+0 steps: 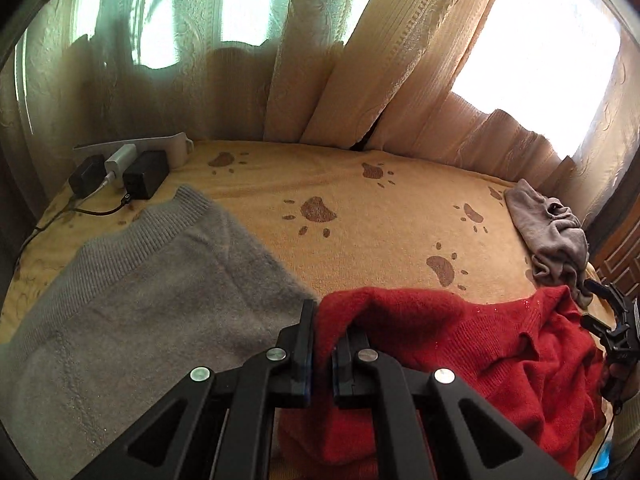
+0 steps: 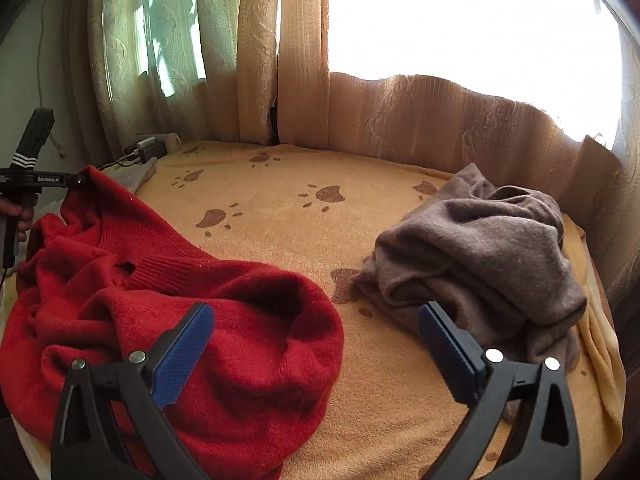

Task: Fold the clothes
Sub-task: 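Lift and shake out the red sweater with both grippers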

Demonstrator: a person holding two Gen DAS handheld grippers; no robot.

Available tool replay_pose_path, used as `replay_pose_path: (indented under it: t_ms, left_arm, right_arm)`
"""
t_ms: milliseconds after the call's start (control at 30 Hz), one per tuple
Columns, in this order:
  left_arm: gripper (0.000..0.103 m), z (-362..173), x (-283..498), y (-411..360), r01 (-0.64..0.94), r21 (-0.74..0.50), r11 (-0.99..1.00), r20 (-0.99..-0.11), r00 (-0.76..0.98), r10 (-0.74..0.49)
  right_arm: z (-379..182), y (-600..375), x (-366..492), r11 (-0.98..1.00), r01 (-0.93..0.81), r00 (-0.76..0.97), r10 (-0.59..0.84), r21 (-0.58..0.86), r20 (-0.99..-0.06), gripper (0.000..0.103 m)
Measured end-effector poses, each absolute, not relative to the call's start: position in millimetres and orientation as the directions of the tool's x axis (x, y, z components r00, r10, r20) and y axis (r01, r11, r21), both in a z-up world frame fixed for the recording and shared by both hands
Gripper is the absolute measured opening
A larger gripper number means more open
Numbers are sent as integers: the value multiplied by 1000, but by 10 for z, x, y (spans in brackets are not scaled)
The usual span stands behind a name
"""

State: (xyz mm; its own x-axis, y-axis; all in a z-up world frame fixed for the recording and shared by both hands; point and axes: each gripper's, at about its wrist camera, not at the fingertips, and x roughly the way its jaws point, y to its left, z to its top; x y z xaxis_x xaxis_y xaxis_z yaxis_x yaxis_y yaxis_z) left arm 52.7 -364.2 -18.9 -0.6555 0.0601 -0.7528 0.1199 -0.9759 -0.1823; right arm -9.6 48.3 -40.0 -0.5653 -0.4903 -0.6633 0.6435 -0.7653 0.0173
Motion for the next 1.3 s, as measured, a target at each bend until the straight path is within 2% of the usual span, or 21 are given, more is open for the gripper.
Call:
replay_pose_path:
  t_ms: [100,167,200,233,300,400,567,767,933,1100,1200,1300]
  left_arm:
    - [6,-201,497,-3668,120,-193,-974,-751,-657,68]
    - [6,-214,491,-3682,121,-196,-973,-752,-656,70]
    - [6,-216,495,-3688,121,-199,-973,-750,-657,72]
    - [6,-212,507,-3697,121,-204,-971,-746,-661,75]
    - [6,-170,563,-3722,124,-219,-968,-727,-682,77]
    - [6,17,740,-3754,129,-233,-964,-665,-745,60]
    - [6,654,1212,-3610,103,-203,-974,-507,-862,14]
    - [6,1600,2106,-3224,42,-158,-987,-234,-972,-4]
    - [6,2228,3060,-3021,27,-109,-994,50,-998,-33]
    - [6,2719,3961,-2787,64,-34,-997,318,-945,-72]
    - [6,2953,4362,-2633,95,2,-995,434,-897,-84]
    - [6,3164,4593,-2527,105,29,-994,498,-864,-77]
  right_arm:
    - [-584,368,-233,-767,642,-526,-454,14,-719,92]
    - [-689,307,-318,-750,658,-468,-476,67,-744,68]
    - [-727,257,-332,-737,672,-444,-482,76,-755,38]
    - [-732,211,-305,-731,681,-452,-474,51,-756,23]
    - [-715,144,-227,-726,688,-490,-454,-10,-744,11]
    - [-468,260,-76,-764,643,-599,-470,-40,-648,9]
    - [305,570,371,-840,540,-788,-479,-58,-387,9]
    - [1211,806,1205,-883,454,-891,-449,-116,-65,9]
    - [1803,1077,2072,-920,369,-894,-391,-135,218,9]
    - [2258,1280,2948,-953,246,-832,-300,-175,467,9]
    - [2481,1356,3396,-966,167,-773,-251,-195,582,9]
    - [2669,1401,3690,-974,111,-727,-215,-197,653,9]
